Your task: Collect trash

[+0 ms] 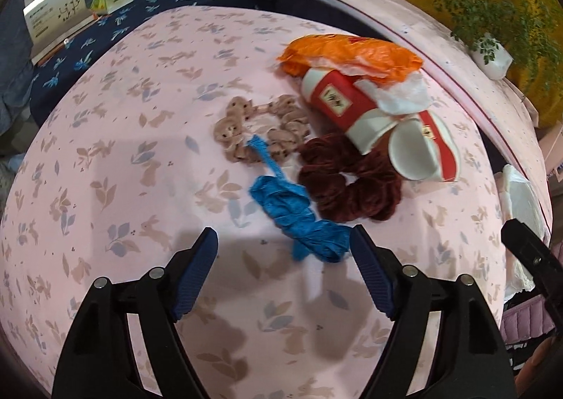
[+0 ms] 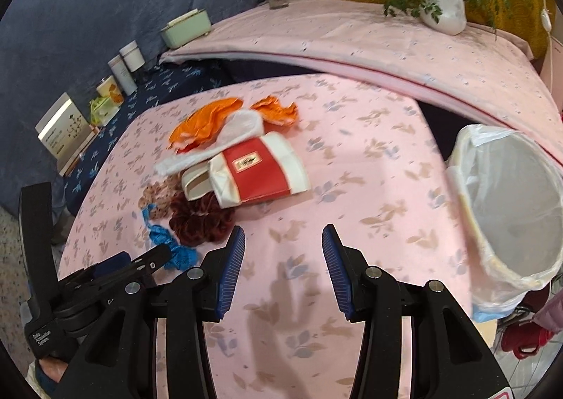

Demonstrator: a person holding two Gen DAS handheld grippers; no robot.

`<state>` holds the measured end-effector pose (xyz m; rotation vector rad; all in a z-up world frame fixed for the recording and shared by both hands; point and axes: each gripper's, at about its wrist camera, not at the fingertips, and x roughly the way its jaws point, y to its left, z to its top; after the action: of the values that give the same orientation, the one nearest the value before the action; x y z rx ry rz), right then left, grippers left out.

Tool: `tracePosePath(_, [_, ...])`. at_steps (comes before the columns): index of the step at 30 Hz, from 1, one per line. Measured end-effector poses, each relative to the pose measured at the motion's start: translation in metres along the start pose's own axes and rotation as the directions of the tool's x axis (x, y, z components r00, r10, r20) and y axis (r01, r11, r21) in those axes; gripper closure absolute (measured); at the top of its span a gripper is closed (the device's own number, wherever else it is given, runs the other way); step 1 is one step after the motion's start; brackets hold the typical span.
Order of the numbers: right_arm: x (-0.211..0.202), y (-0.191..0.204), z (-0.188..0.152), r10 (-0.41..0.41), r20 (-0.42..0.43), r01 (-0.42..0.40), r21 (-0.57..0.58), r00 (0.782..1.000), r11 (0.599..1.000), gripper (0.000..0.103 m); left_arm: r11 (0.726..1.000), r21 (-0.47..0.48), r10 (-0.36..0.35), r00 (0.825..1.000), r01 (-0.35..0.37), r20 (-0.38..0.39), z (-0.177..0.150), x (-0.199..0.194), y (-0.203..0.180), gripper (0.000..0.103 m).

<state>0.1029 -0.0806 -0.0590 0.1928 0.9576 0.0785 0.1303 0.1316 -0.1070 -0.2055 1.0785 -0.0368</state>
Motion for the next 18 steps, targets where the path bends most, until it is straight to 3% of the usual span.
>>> tracePosePath(6, [0.021,0.019,0.0,0.02,-0.031,-0.021,-0.011,0.999,1.0,0.057,1.0,-0.022,0.004,1.0,-0.005,-0.019,0.005,0.014,0.008,0.03])
tracePosePath(11, [0.04,0.028,0.004,0.028,-0.062,-0.029,-0.008,0.998,1.0,0.057,1.0,-0.007,0.009,0.999,-0.009,-0.031,0.009,0.021,0.007,0.042])
tracePosePath(14, [0.052,0.032,0.006,0.031,-0.086,-0.032,-0.009,0.996,0.999,0.057,1.0,0.006,-0.015,0.999,0.016,-0.035,0.012,0.022,0.005,0.057])
tracePosePath(16, [0.058,0.035,0.008,0.031,-0.097,-0.032,-0.01,0.995,0.999,0.057,0.999,0.007,-0.037,0.998,0.037,-0.041,0.014,0.023,0.005,0.072])
tracePosePath(18, [0.065,0.037,0.009,0.028,-0.107,-0.03,-0.012,0.994,0.999,0.057,0.998,0.014,-0.054,0.997,0.054,-0.049,0.015,0.023,0.005,0.078])
